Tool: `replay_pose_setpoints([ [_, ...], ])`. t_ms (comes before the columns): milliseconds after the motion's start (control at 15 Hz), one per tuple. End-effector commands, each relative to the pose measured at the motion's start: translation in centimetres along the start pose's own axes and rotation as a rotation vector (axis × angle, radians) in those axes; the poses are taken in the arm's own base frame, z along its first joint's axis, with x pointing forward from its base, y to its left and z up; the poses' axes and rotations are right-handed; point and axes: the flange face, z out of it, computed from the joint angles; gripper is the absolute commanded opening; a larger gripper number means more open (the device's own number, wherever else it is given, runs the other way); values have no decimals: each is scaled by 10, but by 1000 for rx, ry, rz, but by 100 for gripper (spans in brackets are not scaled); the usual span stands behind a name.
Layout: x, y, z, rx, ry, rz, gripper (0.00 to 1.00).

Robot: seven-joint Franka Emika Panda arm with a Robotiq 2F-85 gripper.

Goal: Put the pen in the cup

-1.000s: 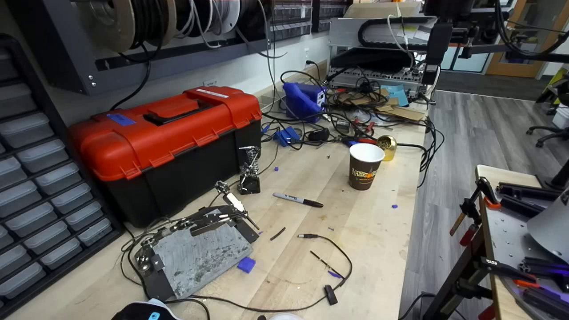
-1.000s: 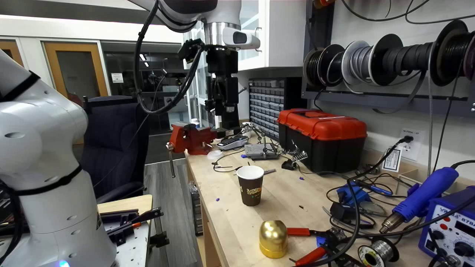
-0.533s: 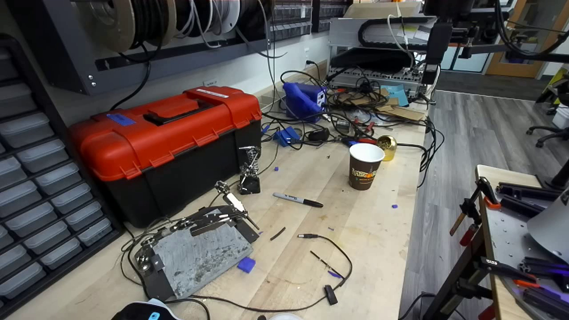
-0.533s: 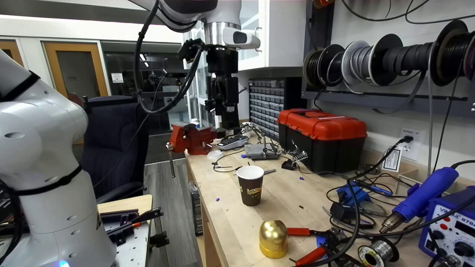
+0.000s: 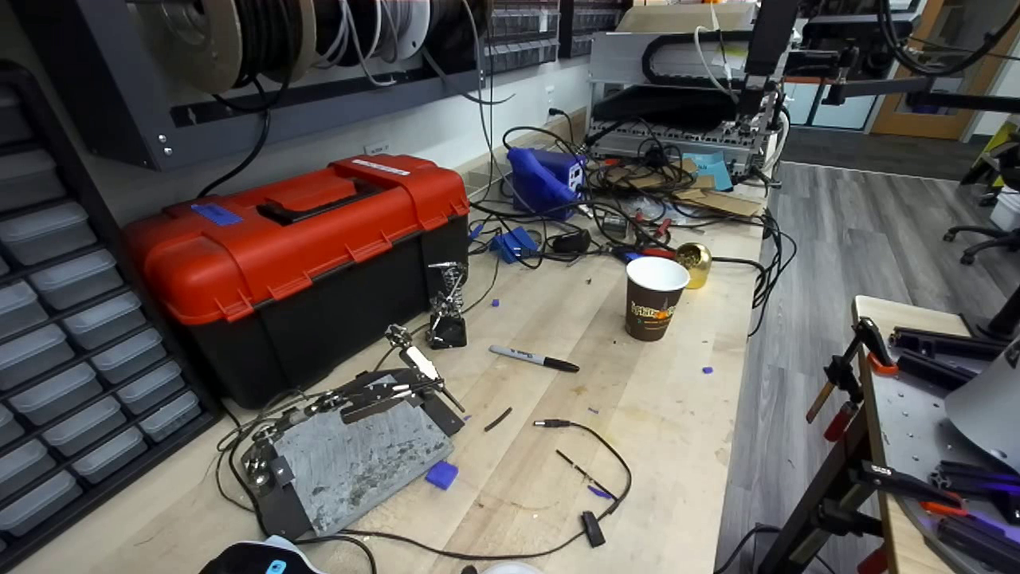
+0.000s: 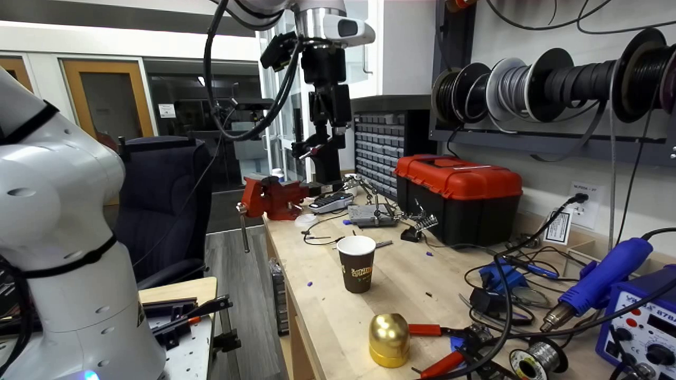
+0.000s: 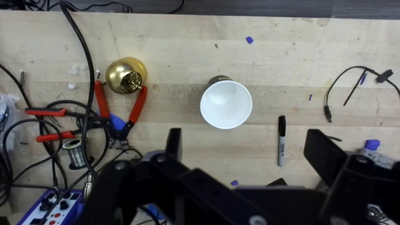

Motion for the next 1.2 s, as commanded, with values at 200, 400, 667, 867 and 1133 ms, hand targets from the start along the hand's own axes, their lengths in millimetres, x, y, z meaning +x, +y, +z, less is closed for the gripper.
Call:
replay_pose_setpoints([
  [200, 46, -38, -29, 3, 32, -35, 100],
  [400, 68, -59, -33, 20, 25, -56, 100],
  [667, 95, -88, -27, 43, 6, -61, 100],
  [867, 115, -104, -19, 63, -14, -46, 100],
  [1133, 140, -116, -2, 87, -46, -12, 100],
])
